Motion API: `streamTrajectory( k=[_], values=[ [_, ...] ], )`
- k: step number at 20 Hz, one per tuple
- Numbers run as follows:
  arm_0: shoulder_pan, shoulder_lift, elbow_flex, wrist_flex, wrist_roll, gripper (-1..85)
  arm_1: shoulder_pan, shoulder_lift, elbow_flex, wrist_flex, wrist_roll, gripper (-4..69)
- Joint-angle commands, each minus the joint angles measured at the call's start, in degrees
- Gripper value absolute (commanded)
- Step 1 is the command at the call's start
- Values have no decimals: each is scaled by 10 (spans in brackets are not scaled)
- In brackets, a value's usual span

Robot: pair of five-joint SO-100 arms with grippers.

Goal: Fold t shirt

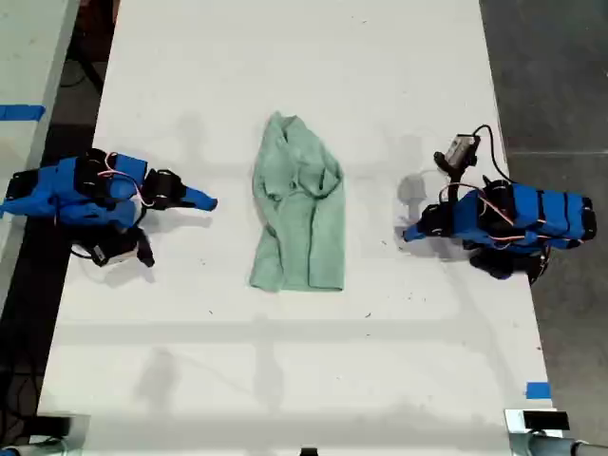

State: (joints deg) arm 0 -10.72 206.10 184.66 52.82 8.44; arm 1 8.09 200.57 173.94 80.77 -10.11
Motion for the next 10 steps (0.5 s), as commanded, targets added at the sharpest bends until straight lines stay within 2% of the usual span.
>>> streamTrajectory(
  k=[1,7,10],
  values=[
    [-18,5,10,24,-32,0,-1,5,22,-3,18,5],
    [-13,5,10,23,-34,0,-2,5,22,-3,19,5],
    [-11,5,4,23,-52,0,4,4,18,-1,43,4]
  ],
)
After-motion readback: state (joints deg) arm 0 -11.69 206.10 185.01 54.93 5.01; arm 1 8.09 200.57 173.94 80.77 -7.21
